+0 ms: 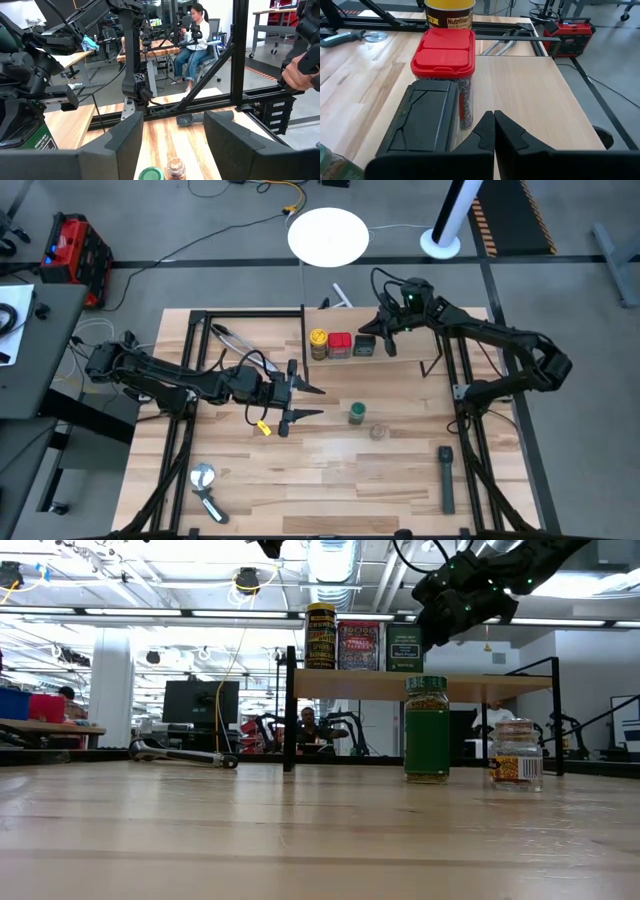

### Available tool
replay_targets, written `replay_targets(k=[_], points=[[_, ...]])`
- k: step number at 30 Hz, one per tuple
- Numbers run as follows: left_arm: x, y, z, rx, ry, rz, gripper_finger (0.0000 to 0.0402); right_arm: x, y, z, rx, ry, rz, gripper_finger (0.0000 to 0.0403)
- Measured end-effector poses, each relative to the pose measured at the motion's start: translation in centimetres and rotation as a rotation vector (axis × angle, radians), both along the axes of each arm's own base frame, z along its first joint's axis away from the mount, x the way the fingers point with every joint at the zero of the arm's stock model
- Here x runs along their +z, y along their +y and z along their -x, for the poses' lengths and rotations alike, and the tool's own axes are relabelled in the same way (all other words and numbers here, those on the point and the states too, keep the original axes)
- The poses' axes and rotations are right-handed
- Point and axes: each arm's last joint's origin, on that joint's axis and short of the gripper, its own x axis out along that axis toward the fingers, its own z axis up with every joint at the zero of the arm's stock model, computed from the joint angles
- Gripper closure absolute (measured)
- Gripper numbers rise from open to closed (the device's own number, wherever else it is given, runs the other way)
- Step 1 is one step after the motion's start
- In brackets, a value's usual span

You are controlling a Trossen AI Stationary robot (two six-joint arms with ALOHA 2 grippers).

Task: Shelf spices
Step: Put the black seasoning can on the shelf

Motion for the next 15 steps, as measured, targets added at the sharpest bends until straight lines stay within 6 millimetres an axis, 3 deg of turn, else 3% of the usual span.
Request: replay_targets(k=[15], points=[[0.0,0.0,0.0,0.0,0.0,0.0,0.0201,0.02,0.21,-0.14,0.028,-0.006,0.008,0.04]])
